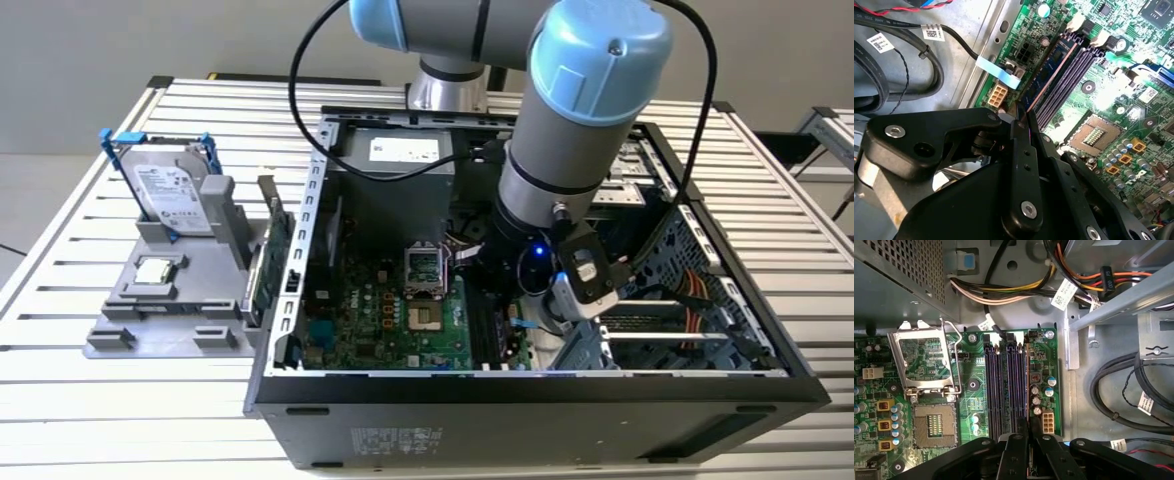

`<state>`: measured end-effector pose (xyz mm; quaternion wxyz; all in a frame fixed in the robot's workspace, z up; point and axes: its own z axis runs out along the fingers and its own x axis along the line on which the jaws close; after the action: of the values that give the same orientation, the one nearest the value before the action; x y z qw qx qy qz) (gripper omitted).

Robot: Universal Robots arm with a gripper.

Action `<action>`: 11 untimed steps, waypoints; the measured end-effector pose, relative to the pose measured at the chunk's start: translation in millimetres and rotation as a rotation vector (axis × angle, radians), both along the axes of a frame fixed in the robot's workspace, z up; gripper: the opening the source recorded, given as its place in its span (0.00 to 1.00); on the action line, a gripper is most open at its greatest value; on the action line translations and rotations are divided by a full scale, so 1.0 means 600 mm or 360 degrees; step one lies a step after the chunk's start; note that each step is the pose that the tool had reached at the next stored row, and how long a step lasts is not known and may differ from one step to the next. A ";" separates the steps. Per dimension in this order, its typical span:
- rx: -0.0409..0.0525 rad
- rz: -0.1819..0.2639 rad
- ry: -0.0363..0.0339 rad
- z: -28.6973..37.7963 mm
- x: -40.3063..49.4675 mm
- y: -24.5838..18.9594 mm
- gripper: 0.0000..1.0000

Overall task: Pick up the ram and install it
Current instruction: 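Insert the ram into the slot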

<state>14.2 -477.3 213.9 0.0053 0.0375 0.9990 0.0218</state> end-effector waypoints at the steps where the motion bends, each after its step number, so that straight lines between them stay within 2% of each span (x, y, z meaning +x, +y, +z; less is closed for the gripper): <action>1: 0.0000 0.0000 0.0000 0.000 0.000 0.0000 0.00; 11: 0.0000 -0.0003 0.0000 0.000 -0.001 0.0000 0.00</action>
<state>13.8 -477.3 213.9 0.0054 0.0385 0.9990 0.0218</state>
